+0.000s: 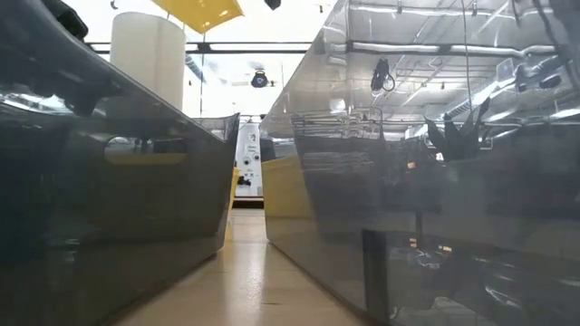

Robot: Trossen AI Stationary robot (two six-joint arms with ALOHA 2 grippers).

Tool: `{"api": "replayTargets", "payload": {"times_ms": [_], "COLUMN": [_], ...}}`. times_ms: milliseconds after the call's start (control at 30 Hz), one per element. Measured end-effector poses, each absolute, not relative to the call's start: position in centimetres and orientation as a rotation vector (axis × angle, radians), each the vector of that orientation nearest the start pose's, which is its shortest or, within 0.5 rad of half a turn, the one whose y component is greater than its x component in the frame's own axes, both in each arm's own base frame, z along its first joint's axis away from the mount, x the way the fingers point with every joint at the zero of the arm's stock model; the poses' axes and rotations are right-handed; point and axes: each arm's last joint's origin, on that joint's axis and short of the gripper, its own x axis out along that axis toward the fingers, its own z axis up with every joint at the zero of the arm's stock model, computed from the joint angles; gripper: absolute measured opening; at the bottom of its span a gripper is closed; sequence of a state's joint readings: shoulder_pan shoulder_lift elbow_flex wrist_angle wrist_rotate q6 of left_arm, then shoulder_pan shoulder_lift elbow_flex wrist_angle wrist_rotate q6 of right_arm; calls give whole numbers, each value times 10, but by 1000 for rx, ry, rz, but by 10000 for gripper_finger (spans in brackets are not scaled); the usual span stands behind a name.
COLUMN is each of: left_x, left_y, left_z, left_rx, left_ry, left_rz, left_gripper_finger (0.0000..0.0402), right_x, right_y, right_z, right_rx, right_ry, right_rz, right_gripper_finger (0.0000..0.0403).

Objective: Stack baskets by color
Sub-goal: Stack the yellow bin on top of the yellow bin

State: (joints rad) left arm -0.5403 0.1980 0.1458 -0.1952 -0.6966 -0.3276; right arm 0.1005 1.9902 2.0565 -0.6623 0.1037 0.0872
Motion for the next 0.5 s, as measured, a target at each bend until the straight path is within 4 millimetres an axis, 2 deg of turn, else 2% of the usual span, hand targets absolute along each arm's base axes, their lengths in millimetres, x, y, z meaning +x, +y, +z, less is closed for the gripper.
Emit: {"api": "replayTargets", "payload": {"times_ms": [167,300,500], "left_x": [85,79,75], "left_y": [-32,-32,-36], "left_z": [184,188,188], "left_rx": [-162,-149,-112], "left_ry": [119,74,82], "left_rz": [143,88,-12], "left_gripper_finger": [6,5,9], "right_x": [459,472,488], "right_y": [39,35,23], "right_z": [376,364,332], "right_rx": [19,17,55], "right_ry": [614,681,774], "right_rz": [-45,-53,-26], "right_gripper_finger": [12,12,12]}}
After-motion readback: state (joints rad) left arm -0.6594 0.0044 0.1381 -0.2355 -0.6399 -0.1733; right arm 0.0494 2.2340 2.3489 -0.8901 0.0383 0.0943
